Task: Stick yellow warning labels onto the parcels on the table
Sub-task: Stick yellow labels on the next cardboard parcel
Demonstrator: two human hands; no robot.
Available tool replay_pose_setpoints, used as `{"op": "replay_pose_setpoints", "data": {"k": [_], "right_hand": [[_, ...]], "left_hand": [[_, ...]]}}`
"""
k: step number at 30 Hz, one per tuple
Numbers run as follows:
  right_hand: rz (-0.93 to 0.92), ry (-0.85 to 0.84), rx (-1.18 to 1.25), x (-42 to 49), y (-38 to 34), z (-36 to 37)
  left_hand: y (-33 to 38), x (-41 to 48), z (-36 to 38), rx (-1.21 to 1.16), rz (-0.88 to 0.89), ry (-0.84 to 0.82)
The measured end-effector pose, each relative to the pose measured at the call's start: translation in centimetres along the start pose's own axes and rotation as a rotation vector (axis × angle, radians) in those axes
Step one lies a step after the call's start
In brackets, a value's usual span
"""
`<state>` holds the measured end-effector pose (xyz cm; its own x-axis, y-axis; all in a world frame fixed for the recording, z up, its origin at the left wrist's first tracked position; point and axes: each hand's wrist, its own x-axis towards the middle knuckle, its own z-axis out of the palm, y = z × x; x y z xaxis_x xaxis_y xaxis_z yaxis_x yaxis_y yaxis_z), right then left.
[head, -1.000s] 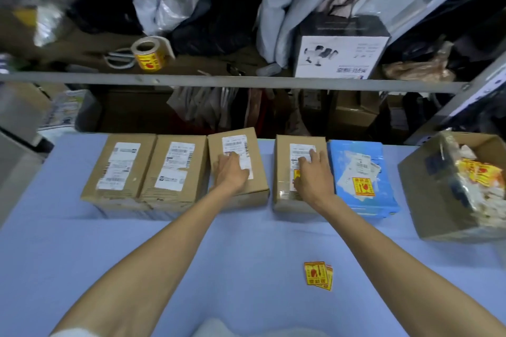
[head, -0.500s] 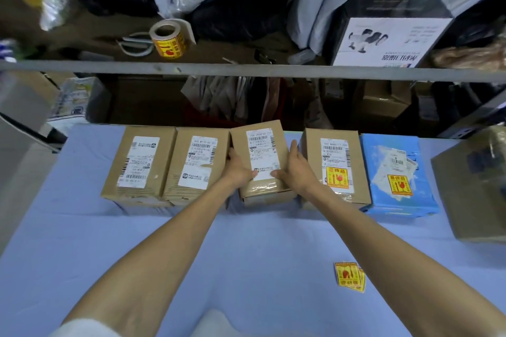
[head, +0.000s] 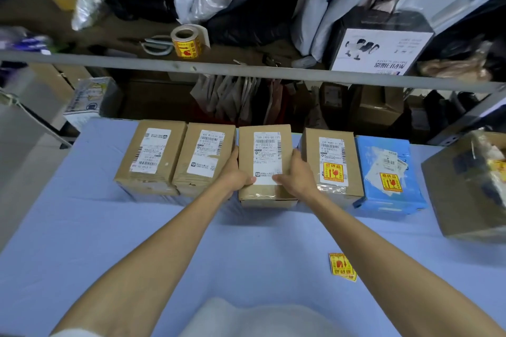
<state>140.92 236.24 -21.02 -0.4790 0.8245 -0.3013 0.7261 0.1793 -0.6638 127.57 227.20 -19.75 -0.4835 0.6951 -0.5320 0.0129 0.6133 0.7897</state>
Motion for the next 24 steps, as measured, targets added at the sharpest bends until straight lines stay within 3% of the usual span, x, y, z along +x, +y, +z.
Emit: {"op": "replay_pose_setpoints", "data": {"k": [12, 24], "right_hand": [[0.055, -0.092, 0.029, -10.8, 4.6, 1.9], [0.166, -0.133, -0.003, -16.8, 8.5, 0.2]], "left_hand": [[-7.4, -8.8, 2.2, -0.124, -0.023, -0.058], [-10.3, -13.1, 5.4, -0.123, -0.059, -0.121]]}}
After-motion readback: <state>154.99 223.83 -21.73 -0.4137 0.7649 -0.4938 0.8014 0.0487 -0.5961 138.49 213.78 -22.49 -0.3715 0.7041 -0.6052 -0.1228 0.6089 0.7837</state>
